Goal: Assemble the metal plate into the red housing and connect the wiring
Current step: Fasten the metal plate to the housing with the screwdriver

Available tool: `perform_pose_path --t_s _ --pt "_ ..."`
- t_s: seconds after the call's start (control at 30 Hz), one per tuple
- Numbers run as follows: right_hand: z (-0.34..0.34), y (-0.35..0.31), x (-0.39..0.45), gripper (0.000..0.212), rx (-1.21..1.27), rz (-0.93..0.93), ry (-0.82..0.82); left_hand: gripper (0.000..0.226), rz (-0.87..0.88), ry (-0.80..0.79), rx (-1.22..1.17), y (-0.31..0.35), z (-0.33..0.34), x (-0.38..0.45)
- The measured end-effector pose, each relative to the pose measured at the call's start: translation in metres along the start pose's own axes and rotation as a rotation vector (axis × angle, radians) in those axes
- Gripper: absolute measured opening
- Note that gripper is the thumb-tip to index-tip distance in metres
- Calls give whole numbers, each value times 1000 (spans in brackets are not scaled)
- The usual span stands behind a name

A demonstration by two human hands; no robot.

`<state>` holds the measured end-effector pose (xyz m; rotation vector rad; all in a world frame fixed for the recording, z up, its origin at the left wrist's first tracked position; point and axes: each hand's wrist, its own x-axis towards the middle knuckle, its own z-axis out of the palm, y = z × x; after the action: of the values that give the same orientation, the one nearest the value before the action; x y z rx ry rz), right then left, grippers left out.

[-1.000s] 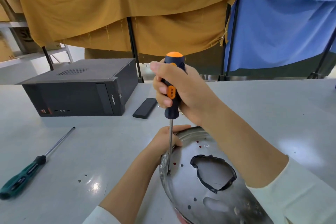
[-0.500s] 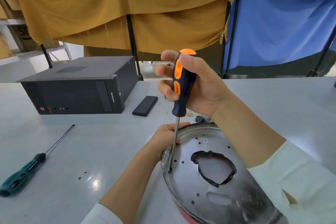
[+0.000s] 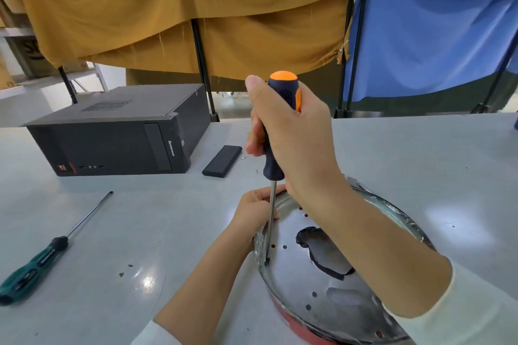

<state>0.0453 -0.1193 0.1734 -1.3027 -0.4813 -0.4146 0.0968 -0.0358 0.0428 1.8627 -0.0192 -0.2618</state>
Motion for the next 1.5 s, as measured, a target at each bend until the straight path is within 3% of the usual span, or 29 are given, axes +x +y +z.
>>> perform_pose_path --t_s 0.07,0.2,0.27,0.37,0.47,0.57,0.67,0.73,0.8,0.87,0.93,1.0,1.07,1.13,1.27,1.5 --pt "-3 -3 3 26 -28 49 -67 34 -27 38 -50 1 1 0" --pt "-20 -7 24 4 96 220 -515 64 -57 2 -172 1 0 2" --pt "-27 -8 31 13 215 309 -695 66 -54 3 -169 3 1 3" --pt "-27 -7 32 8 315 348 -770 65 -48 13 -158 4 3 2" --pt "-18 -4 28 25 198 322 -614 65 -49 58 -185 1 3 1" --pt "-8 -1 19 31 94 222 -319 62 -43 67 -201 -1 4 1" --pt "-2 -1 9 32 -48 108 33 23 -21 71 -176 2 5 -3" --pt "-3 -1 6 31 -103 68 89 21 -22 67 -160 5 6 -5" --pt "-7 -3 7 28 -107 72 -8 23 -4 66 -177 3 5 -5" --pt "-15 -5 12 20 -44 133 -244 54 -27 45 -179 2 3 -4" --pt "-25 -7 20 6 98 214 -524 59 -31 45 -204 3 4 -4" --pt "-32 -9 24 15 206 283 -751 62 -24 11 -226 5 5 -5" --pt "-33 -10 23 18 240 286 -860 69 -8 -14 -246 6 7 -6" --pt "-28 -9 23 8 227 285 -817 65 -13 0 -271 5 8 -6" --pt "-15 -5 17 28 187 289 -537 56 -8 54 -306 4 8 -8" --pt "-7 1 7 35 -11 151 118 50 -44 149 -311 6 11 -9"
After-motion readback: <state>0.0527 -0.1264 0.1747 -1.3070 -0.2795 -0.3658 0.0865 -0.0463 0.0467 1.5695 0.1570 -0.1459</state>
